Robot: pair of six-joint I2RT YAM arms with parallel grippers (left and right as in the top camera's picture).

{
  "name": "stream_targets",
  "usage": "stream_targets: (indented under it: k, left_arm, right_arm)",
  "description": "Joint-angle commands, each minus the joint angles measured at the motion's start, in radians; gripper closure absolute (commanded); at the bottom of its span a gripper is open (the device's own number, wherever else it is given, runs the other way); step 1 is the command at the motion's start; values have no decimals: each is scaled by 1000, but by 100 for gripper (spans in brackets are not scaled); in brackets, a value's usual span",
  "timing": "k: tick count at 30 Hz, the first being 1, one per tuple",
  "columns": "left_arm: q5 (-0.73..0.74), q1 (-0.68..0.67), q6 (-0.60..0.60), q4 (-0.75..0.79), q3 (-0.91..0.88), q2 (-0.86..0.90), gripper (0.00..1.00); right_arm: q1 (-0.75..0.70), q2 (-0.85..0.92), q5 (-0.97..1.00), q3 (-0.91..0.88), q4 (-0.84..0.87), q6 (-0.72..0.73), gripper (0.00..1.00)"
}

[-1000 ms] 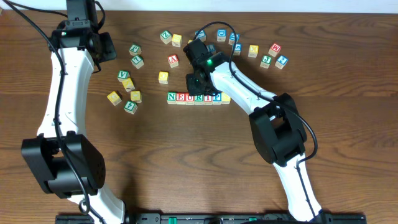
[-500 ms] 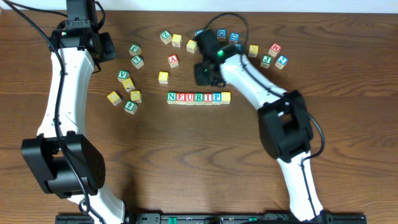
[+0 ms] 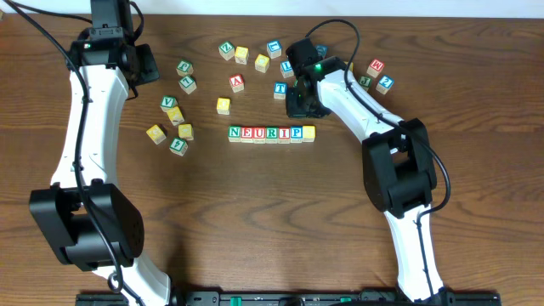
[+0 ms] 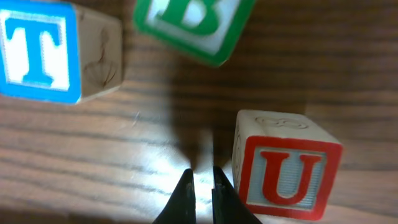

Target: Spell out NEURIPS

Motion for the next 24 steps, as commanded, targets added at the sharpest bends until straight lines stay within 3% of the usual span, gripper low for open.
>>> stream_targets:
  k: [1,11,24]
  left_arm:
    - [-13,2,17,-2,13,13,56]
    - [-13,2,17,-2,13,13,55]
    - [-13,2,17,-2,13,13,55]
  right_arm:
    - [-39,8,75,-6,2,8,94]
    - [-124,8,46,-6,71,-26,95]
    - [-94,5,-92,100,51,-53,94]
